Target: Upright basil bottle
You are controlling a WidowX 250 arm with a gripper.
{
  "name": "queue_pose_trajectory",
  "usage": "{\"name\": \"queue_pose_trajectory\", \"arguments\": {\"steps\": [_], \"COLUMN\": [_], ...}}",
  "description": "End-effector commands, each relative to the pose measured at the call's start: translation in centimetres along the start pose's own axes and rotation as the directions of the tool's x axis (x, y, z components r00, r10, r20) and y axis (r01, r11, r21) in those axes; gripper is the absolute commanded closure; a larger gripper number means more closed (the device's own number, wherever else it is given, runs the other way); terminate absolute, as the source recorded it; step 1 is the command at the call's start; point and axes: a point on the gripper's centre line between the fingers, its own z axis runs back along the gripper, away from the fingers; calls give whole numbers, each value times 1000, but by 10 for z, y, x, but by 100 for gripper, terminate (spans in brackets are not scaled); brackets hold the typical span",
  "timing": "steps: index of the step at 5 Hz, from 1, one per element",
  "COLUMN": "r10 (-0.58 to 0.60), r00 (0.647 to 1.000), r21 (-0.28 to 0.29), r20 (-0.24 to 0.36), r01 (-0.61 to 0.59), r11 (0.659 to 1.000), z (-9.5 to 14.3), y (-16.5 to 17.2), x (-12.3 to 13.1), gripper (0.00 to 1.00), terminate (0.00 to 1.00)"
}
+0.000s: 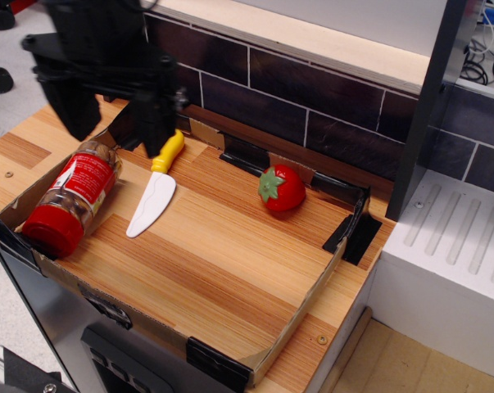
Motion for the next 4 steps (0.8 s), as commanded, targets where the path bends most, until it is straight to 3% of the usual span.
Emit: {"name": "queue_pose_trajectory", "arguments": {"steps": [1, 2, 4], "r10": [93, 124, 128], "r00": [996, 992, 991], "r21": [92, 91, 145], "r20": [10, -13, 25], "r01": [-94, -123, -131], "r11": [991, 988, 981], "z": [-15, -32, -64], "y": [44, 52, 67], "x": [-20, -29, -35], "gripper": [0, 0, 0], "terminate": [0, 0, 0]}}
